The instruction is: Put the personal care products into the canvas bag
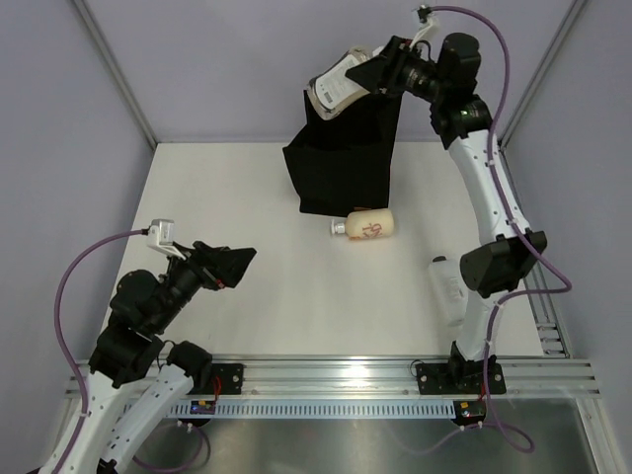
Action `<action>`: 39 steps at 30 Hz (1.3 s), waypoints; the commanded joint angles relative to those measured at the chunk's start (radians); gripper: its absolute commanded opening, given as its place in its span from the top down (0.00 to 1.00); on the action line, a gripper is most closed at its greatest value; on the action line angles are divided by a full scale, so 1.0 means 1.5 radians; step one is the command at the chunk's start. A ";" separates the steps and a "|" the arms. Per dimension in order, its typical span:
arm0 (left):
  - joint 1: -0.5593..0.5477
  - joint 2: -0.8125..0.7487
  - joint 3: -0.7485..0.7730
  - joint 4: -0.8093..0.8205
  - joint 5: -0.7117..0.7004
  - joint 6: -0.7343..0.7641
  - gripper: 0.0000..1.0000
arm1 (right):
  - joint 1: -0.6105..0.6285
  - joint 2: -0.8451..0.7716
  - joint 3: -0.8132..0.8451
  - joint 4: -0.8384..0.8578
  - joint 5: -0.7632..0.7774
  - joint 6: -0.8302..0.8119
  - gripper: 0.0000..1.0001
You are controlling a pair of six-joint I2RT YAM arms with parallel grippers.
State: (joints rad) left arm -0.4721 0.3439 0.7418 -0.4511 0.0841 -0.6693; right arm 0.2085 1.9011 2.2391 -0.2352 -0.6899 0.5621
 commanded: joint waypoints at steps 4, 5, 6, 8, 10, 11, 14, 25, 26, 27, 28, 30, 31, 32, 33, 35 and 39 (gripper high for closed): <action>0.001 0.007 -0.014 0.061 0.025 -0.014 0.01 | 0.075 0.096 0.053 -0.084 0.140 -0.274 1.00; 0.001 0.013 -0.016 0.062 0.040 -0.013 0.01 | 0.081 0.097 0.033 -0.101 0.161 -0.287 1.00; 0.001 0.016 -0.018 0.063 0.046 -0.012 0.01 | 0.086 0.100 0.026 -0.111 0.165 -0.326 1.00; 0.001 0.024 -0.022 0.064 0.062 -0.010 0.01 | 0.093 0.100 0.001 -0.133 0.155 -0.361 1.00; 0.001 0.027 -0.029 0.075 0.081 -0.005 0.01 | 0.096 0.105 -0.003 -0.154 0.146 -0.408 0.91; 0.001 0.030 -0.030 0.078 0.100 0.003 0.01 | 0.101 0.110 0.008 -0.191 0.122 -0.429 0.81; 0.001 0.057 -0.017 0.072 0.154 0.038 0.01 | 0.103 0.108 0.022 -0.239 0.128 -0.480 0.31; 0.000 0.192 0.022 -0.043 0.209 0.084 0.01 | 0.059 -0.164 -0.087 -0.291 -0.059 -0.652 0.00; 0.000 0.188 0.016 -0.045 0.188 0.077 0.01 | 0.056 -0.197 -0.170 -0.306 -0.091 -0.750 0.01; 0.000 0.184 0.008 -0.047 0.173 0.069 0.01 | 0.057 -0.260 -0.209 -0.332 -0.120 -0.810 0.01; 0.000 0.180 -0.010 -0.051 0.163 0.053 0.01 | 0.056 -0.286 -0.278 -0.418 -0.178 -0.877 0.00; 0.000 0.167 -0.027 -0.053 0.144 0.036 0.01 | 0.059 -0.354 -0.339 -0.516 -0.197 -1.096 0.00; -0.001 0.160 -0.047 -0.053 0.143 0.023 0.01 | 0.060 -0.369 -0.393 -0.590 -0.182 -1.148 0.01; -0.001 0.146 -0.057 -0.052 0.143 0.017 0.01 | 0.061 -0.382 -0.421 -0.617 -0.167 -1.244 0.00; -0.001 0.139 -0.066 -0.050 0.144 0.012 0.01 | 0.063 -0.398 -0.446 -0.627 -0.142 -1.265 0.01; -0.001 0.117 -0.083 -0.049 0.144 -0.001 0.01 | 0.075 -0.407 -0.531 -0.576 -0.039 -1.254 0.00; -0.001 0.096 -0.083 -0.064 0.131 -0.004 0.01 | 0.110 -0.358 -0.631 -0.430 0.139 -1.263 0.00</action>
State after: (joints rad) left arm -0.4725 0.5156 0.6064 -0.5613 0.3069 -0.6529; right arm 0.3359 1.2720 1.3731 -0.9840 -0.7120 -1.1976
